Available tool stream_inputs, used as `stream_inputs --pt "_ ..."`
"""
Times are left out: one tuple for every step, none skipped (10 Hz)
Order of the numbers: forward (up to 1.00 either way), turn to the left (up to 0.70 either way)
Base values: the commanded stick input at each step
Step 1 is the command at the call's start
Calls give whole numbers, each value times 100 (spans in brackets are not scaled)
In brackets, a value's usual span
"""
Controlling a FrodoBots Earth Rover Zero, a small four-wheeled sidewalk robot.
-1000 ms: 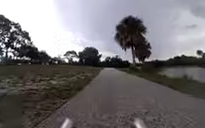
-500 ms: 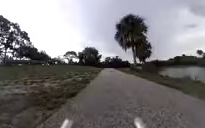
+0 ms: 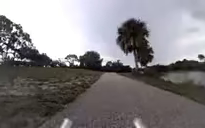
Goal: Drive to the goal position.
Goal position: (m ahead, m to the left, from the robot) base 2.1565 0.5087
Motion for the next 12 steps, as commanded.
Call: stream_inputs --pt "100 32" --pt "100 28" --pt "100 25" --pt "100 21" --pt "100 17" --pt "100 13" --pt "100 9" --pt "100 5" --pt "100 1" --pt "100 0" --pt "100 0" --pt "100 0"
